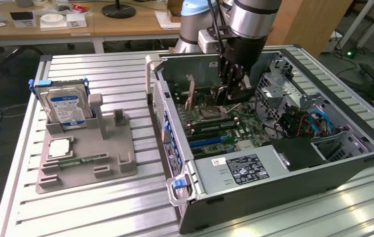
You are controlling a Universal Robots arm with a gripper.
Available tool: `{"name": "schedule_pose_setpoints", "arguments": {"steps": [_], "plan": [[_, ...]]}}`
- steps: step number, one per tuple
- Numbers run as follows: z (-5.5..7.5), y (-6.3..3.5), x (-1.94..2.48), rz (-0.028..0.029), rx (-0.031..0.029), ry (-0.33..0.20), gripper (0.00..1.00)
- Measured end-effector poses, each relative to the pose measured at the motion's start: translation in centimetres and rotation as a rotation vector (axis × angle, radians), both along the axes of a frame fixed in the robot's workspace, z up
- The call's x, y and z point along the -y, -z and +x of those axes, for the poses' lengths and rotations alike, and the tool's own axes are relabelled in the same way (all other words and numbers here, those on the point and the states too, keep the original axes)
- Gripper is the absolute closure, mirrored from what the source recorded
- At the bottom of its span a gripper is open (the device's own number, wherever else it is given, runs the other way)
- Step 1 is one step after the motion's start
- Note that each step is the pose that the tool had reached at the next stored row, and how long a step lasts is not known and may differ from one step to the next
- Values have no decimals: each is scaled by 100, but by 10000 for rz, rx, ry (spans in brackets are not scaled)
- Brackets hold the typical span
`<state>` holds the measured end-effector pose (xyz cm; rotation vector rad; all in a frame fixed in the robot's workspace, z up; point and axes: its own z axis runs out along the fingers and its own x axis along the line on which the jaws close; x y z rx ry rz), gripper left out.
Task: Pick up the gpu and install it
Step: 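Insert the gpu into the slot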
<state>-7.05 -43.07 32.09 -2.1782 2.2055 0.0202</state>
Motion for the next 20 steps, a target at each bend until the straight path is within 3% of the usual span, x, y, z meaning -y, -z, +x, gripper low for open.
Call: {"name": "schedule_pose_setpoints", "arguments": {"steps": [2, 7, 9, 13, 20], "plan": [[-5, 18, 15, -17, -37, -5, 72], [-5, 59, 154, -35, -53, -3, 72], [-5, 78, 190, -57, -54, -2, 72], [-6, 127, 201, -72, -123, 9, 72], [-7, 245, 217, -78, -141, 312, 72]]}}
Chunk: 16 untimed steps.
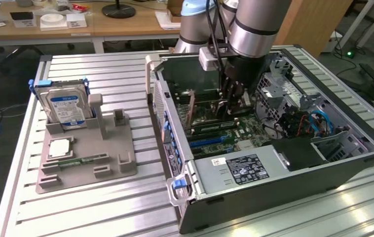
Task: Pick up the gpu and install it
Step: 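Insert the gpu into the slot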
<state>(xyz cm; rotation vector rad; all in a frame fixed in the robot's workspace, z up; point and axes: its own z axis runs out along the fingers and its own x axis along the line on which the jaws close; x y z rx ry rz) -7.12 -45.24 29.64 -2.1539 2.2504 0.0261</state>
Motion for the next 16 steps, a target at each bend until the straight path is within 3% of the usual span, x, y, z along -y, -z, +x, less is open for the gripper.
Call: {"name": "schedule_pose_setpoints", "arguments": {"steps": [6, 10, 13, 16], "plan": [[-59, 99, 22, 4, -78, 1, 72], [-73, 167, 22, 6, -74, -4, 72], [-95, 188, 22, 3, 136, -28, 72], [-121, 231, 22, 4, 162, -39, 72]]}}
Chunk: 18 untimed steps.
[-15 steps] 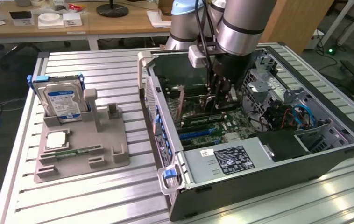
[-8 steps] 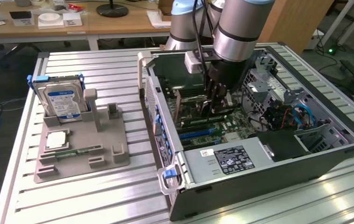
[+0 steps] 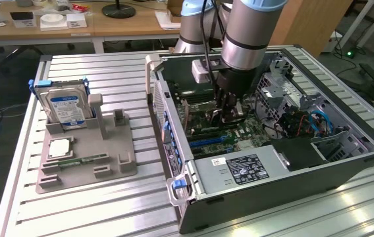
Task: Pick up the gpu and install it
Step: 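Insert the gpu into the slot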
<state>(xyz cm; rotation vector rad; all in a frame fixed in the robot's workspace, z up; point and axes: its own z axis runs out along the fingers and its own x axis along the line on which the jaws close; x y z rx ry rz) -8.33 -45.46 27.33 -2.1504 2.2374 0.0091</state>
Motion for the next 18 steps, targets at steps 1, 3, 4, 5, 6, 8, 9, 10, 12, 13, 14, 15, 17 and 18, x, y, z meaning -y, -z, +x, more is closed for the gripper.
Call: {"name": "schedule_pose_setpoints", "arguments": {"steps": [1, 3, 4, 5, 6, 8, 9, 10, 12, 13, 14, 15, 17, 18], "plan": [[-1, 18, 3, -1, -1, -1, 72], [-2, 48, 15, 0, -1, 0, 72], [-4, 60, 22, -2, -1, 0, 72], [-14, 73, 23, 1, 2, 2, 72], [-36, 83, 23, -2, 0, 0, 72], [-63, 111, 23, 0, 1, 0, 72], [-64, 125, 24, -1, 0, -1, 72], [-64, 142, 29, -1, -1, -2, 72], [-65, 178, 36, 0, -1, 0, 72], [-66, 193, 37, 0, -1, 1, 72], [-70, 205, 38, 0, -2, 1, 72], [-75, 215, 38, 0, -2, 0, 72], [-92, 228, 38, -1, -4, 0, 72], [-95, 230, 38, -2, -8, 0, 72]]}}
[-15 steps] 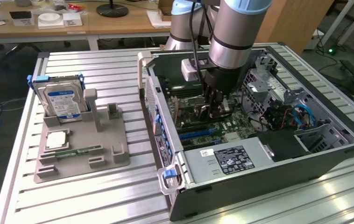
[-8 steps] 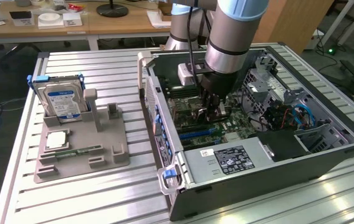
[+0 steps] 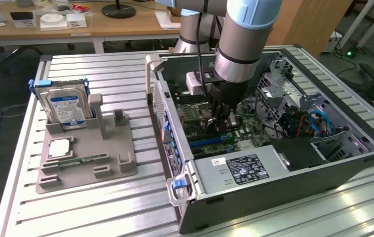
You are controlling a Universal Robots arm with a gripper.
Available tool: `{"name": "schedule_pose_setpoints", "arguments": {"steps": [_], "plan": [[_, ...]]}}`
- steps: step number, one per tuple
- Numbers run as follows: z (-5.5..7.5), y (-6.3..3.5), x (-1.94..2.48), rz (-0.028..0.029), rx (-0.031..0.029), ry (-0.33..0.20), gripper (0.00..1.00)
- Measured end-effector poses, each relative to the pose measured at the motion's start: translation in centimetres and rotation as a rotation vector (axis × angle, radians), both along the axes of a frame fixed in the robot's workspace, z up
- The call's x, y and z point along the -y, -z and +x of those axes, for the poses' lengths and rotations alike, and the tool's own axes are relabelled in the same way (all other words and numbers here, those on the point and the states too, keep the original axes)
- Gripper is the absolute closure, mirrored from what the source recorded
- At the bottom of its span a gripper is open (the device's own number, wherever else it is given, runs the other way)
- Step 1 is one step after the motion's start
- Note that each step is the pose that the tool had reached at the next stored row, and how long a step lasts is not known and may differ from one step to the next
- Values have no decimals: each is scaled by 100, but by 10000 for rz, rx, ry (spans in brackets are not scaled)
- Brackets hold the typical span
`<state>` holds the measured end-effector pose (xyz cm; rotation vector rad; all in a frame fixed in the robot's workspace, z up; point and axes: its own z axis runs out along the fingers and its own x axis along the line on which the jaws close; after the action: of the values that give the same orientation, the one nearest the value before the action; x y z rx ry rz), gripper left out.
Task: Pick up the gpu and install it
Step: 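Insert the gpu into the slot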
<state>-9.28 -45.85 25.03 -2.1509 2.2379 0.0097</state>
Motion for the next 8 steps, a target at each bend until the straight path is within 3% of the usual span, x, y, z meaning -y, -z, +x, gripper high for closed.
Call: {"name": "schedule_pose_setpoints", "arguments": {"steps": [5, 8], "plan": [[-1, 9, -1, -19, 0, 1, 72], [0, 26, -1, -139, 0, 3, 72]]}}
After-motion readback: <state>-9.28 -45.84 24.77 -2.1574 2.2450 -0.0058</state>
